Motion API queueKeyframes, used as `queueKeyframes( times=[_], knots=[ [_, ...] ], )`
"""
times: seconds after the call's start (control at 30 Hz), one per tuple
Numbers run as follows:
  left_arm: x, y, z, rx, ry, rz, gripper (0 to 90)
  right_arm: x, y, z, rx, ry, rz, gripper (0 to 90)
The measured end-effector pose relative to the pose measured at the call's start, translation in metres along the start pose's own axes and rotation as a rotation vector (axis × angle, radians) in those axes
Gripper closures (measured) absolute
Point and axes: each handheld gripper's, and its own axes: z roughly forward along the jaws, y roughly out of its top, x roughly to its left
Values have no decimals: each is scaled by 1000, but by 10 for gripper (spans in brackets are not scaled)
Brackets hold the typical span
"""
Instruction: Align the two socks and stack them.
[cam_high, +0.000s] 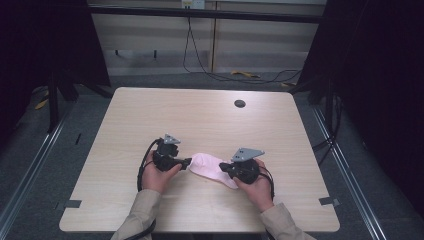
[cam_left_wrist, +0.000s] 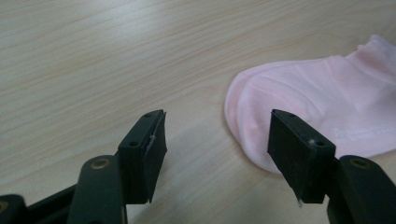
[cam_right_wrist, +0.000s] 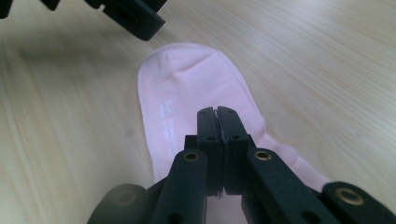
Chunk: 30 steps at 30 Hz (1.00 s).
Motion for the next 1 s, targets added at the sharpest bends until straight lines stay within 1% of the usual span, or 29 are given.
queueKeyframes(
  times=[0.03,0.1,0.13,0.17,0.2,0.23,0.27,0.3,0.33,0.4,0.47,0.5,0.53,0.67,0.73,0.8,0.87,0.9,0.93,0.97,1.0],
  knots=[
    [0,1,2,5,2,1,376,0,-3,-3,1,-3,-3,888],
    [-1,4,7,-1,-1,0,382,0,-8,-8,12,-10,-4,887],
    [-2,5,9,4,-3,7,387,-1,-10,-11,13,-13,-4,883],
    [-4,7,12,9,-6,10,395,-1,-13,-14,13,-15,0,881],
    [-5,8,15,19,1,20,405,-2,-15,-16,12,-19,2,880],
    [-6,9,17,16,1,16,410,-3,-17,-19,11,-21,11,879],
    [-6,9,18,18,-2,22,416,-4,-19,-22,8,-22,18,879],
    [-7,10,19,17,0,20,423,-5,-21,-24,7,-23,19,879],
    [-7,10,20,27,3,32,428,-6,-23,-26,6,-27,23,879],
    [-9,10,21,41,6,40,432,-6,-26,-29,4,-29,24,879],
    [-10,8,23,51,5,39,438,-6,-27,-32,4,-34,23,879],
    [-10,8,25,53,4,46,438,-5,-28,-33,6,-38,23,879],
    [-10,7,25,54,9,61,438,-5,-29,-34,3,-39,19,878],
    [-11,9,26,63,20,83,440,-4,-33,-37,16,-50,13,873],
    [-13,10,26,71,21,83,454,-5,-36,-38,25,-52,24,873],
    [-16,10,25,72,9,85,532,-6,-38,-39,27,-54,31,872],
    [-17,10,25,73,5,78,566,-7,-39,-40,26,-51,45,872],
    [-17,10,25,77,-10,86,601,-8,-39,-41,23,-50,45,871],
    [-18,11,25,81,-24,75,660,-7,-39,-41,23,-48,47,869],
    [-18,10,25,82,-55,65,732,-7,-39,-41,22,-46,44,869],
    [-19,10,25,80,-63,54,821,-6,-39,-42,20,-49,40,868]
  ],
)
